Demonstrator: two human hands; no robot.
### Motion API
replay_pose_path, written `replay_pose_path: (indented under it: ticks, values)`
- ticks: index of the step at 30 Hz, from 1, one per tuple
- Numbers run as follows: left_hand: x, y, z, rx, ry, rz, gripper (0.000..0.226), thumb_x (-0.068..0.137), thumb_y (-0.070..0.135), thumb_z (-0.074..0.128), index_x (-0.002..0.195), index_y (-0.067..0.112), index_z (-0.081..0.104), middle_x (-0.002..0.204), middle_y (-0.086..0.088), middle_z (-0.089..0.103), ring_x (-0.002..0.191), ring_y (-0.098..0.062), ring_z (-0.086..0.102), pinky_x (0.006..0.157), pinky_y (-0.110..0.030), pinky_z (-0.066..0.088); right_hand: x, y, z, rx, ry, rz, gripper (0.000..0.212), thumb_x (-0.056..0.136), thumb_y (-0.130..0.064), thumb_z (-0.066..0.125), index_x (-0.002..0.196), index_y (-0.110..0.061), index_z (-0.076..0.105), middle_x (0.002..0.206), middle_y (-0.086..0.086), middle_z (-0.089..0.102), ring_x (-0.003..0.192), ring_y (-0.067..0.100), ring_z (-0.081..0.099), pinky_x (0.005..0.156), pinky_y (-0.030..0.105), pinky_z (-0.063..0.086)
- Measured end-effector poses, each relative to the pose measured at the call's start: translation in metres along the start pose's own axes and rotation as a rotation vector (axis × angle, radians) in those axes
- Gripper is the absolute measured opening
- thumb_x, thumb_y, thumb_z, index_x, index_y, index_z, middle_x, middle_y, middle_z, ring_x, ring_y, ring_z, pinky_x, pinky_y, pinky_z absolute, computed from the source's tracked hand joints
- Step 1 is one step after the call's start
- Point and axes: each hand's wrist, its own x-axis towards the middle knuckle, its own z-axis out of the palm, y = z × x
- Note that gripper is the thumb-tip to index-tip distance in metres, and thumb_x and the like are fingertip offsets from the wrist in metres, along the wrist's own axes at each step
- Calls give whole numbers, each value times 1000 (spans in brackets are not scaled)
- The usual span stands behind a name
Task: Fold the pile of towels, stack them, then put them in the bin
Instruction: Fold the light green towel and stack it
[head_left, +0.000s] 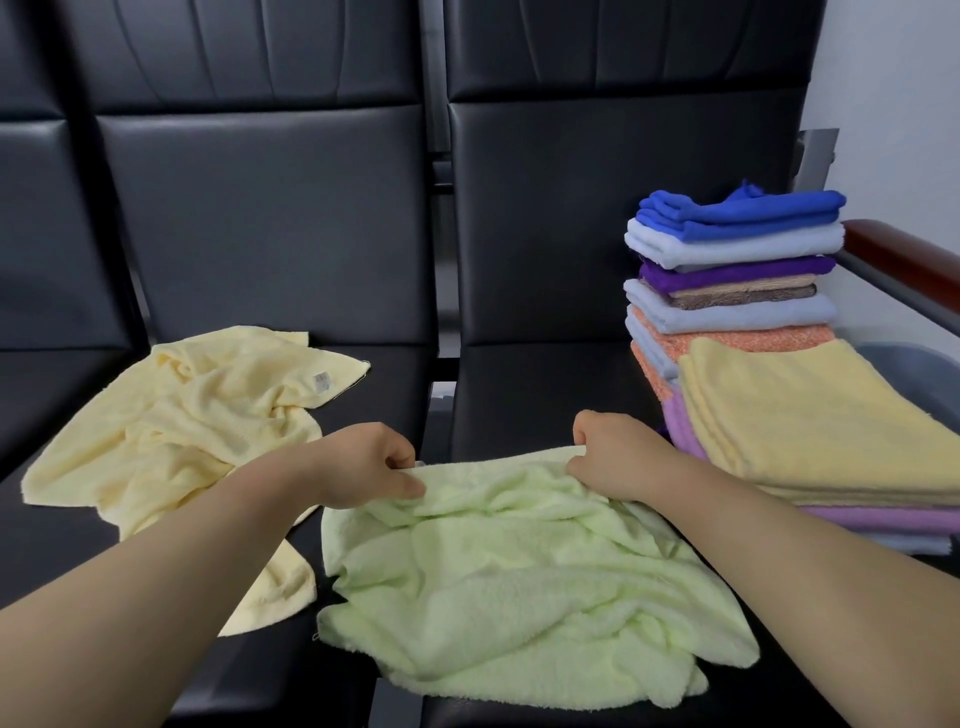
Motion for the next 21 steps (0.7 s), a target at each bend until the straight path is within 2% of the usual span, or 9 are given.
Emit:
replay_pose_path:
  ticks: [3, 5, 9, 12, 14, 17, 21]
  values:
    - [-4, 6, -4, -11, -7, 24, 45, 83, 39, 78, 68, 8, 49, 58, 10, 37, 57, -12, 34, 56, -29, 31, -3, -7, 1, -94, -37, 19, 8, 92, -25, 54, 96, -19, 55, 109, 1, 42, 82, 21, 60, 73, 37, 55]
    - [-10, 14, -8, 0, -7, 33, 42, 82, 39, 80, 65, 11, 54, 56, 11, 40, 54, -10, 35, 54, -26, 32, -9, -8, -3, -115, -5, 2, 4, 91, -23, 52, 89, -20, 53, 104, 0, 44, 79, 22, 59, 67, 37, 52]
    - [-26, 31, -15, 71, -71, 24, 30, 78, 44, 83, 63, 26, 65, 57, 13, 49, 53, -8, 44, 55, -25, 39, -26, -12, -32, -115, 196, -56, 9, 89, -15, 45, 83, -21, 47, 84, -2, 58, 77, 23, 59, 61, 37, 45]
    - [-42, 40, -16, 49, -82, 36, 28, 78, 42, 83, 59, 36, 64, 57, 14, 53, 57, -11, 49, 57, -29, 45, -47, -9, -55, -134, 341, -111, 16, 90, -14, 45, 76, -20, 37, 77, -2, 54, 74, 21, 53, 59, 36, 41]
    - [-52, 45, -17, 76, -70, 43, 22, 79, 41, 82, 63, 40, 67, 58, 15, 55, 57, -10, 51, 58, -29, 46, -61, 3, -60, -124, 388, -104, 20, 92, -14, 46, 76, -20, 36, 74, -1, 51, 66, 21, 47, 53, 34, 32]
    - [-64, 53, -16, 192, -33, 45, 16, 81, 40, 79, 70, 34, 70, 59, 15, 56, 56, -8, 50, 57, -26, 43, -75, 22, -64, -102, 438, -76, 19, 92, -17, 48, 77, -19, 37, 73, -1, 51, 68, 28, 50, 52, 35, 29]
    - [-75, 62, -12, 277, 62, 11, 26, 86, 36, 75, 70, 21, 62, 57, 9, 48, 54, -8, 44, 42, -18, 36, -85, 32, -67, -59, 430, -65, 16, 92, -18, 48, 78, -20, 39, 76, 0, 53, 69, 25, 49, 52, 35, 30]
